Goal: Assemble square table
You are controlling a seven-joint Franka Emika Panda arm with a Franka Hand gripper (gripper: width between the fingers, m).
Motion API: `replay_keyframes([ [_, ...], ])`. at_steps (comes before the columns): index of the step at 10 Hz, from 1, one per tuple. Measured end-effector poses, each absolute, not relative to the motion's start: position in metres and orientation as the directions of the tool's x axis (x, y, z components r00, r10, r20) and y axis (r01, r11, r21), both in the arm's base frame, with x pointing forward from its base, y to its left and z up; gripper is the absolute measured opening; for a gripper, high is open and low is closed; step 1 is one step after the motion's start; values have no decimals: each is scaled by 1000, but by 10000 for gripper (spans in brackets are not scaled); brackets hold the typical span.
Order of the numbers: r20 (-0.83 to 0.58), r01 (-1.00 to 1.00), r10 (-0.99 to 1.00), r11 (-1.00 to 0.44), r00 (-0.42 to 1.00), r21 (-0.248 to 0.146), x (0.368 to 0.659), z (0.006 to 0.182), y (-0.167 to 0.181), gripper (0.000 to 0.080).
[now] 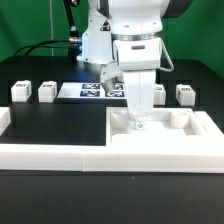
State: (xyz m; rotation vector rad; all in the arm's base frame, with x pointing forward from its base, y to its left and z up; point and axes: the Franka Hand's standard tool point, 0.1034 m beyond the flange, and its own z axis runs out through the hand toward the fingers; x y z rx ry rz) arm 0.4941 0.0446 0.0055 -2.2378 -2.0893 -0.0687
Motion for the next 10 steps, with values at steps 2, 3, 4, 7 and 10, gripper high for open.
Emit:
replay_keyframes([
  [2, 87, 997, 994, -67, 69, -27, 494, 5, 45, 649],
  [3, 87, 997, 994, -69, 71, -27, 494, 6, 45, 649],
  [4, 82, 994, 990, -109, 111, -27, 493, 12, 43, 649],
  [7, 59, 961, 959, -276, 277, -27, 485, 43, 51, 649],
  [10, 48, 813, 812, -581, 582, -30, 468, 63, 84, 649],
])
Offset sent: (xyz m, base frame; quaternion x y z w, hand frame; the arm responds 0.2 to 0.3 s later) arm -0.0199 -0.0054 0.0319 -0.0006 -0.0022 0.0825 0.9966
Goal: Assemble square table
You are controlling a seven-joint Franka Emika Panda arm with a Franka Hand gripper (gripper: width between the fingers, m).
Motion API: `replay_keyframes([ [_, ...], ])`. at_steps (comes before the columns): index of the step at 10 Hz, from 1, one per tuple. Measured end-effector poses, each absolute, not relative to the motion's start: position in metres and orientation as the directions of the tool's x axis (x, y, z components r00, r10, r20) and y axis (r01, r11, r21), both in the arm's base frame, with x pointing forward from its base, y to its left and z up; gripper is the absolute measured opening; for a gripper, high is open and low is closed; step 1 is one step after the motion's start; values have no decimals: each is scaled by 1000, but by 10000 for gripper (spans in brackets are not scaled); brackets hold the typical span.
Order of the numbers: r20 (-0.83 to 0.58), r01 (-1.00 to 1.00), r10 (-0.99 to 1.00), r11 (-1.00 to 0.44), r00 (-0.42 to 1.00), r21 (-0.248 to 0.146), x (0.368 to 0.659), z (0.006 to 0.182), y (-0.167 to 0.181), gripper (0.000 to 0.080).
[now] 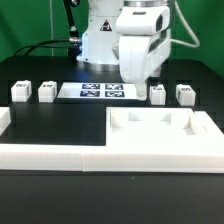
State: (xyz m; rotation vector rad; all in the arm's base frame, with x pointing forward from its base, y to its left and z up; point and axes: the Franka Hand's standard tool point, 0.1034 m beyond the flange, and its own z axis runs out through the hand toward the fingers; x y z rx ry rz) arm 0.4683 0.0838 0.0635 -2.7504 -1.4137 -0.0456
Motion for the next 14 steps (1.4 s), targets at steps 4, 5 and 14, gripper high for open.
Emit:
replay_keyframes([
  [4, 25, 530, 529, -846, 848, -65, 461, 56, 114, 649],
  [5, 21, 461, 461, -885, 887, -71, 461, 56, 115, 649],
  [14, -102, 99, 107, -992, 989, -80, 430, 53, 160, 649],
])
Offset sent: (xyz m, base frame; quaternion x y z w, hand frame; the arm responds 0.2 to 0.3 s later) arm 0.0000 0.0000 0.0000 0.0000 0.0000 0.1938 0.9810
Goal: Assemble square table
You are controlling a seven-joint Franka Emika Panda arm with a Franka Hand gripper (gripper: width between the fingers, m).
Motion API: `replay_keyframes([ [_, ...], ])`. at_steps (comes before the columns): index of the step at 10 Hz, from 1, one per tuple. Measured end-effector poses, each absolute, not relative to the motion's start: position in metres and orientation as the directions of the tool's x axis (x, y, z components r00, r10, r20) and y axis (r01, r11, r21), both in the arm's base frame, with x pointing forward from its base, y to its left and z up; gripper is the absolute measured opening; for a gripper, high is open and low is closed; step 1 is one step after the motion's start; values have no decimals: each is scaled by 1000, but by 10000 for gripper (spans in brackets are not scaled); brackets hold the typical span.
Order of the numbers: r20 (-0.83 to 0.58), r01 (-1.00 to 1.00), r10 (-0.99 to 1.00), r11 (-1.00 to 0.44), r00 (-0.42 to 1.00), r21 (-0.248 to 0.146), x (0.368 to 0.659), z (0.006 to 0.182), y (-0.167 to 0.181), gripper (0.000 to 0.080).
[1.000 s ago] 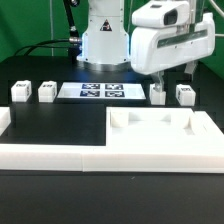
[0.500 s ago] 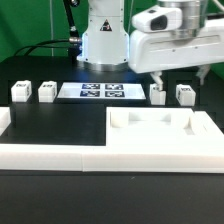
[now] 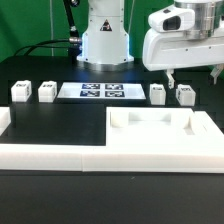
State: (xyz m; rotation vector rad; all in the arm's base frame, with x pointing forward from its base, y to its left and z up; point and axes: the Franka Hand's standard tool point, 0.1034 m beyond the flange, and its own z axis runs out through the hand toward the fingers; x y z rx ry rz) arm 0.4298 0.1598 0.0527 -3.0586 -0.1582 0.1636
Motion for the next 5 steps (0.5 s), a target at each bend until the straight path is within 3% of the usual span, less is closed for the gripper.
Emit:
replay_keyframes([
  [2, -360, 54, 59, -998, 931, -23, 417, 58, 166, 649],
  [5, -522, 58, 58, -998, 851, -16, 406, 40, 177, 649],
])
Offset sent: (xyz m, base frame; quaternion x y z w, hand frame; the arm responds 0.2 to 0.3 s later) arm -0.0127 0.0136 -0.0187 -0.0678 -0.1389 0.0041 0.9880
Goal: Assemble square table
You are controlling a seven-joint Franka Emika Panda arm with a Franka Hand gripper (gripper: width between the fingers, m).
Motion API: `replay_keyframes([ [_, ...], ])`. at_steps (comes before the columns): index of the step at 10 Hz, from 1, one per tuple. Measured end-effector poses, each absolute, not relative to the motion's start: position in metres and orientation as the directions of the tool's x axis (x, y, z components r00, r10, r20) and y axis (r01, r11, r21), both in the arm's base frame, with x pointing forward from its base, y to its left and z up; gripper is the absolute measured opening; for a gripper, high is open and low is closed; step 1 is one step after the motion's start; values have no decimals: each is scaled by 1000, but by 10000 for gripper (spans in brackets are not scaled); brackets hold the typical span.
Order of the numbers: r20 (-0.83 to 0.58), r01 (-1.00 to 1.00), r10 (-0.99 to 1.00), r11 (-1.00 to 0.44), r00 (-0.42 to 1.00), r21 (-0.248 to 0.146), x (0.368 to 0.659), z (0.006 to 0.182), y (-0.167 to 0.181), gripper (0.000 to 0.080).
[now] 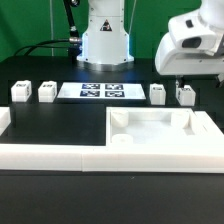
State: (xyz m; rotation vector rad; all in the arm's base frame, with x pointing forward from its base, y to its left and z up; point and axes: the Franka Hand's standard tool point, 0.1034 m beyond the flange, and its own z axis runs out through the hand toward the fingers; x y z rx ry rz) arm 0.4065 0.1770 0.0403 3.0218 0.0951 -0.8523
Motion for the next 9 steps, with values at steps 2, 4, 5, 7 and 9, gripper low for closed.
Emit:
replay_keyframes([
  [2, -612, 62, 54, -998, 789, -8, 411, 41, 177, 649],
  [4, -700, 68, 47, -998, 712, 3, 405, 39, 175, 649],
  [5, -765, 64, 29, -998, 643, 16, 393, 37, 176, 649],
  [7, -850, 44, 2, -999, 527, 25, 383, 21, 183, 649],
  [9, -849, 45, 4, -999, 529, 24, 383, 21, 183, 649],
])
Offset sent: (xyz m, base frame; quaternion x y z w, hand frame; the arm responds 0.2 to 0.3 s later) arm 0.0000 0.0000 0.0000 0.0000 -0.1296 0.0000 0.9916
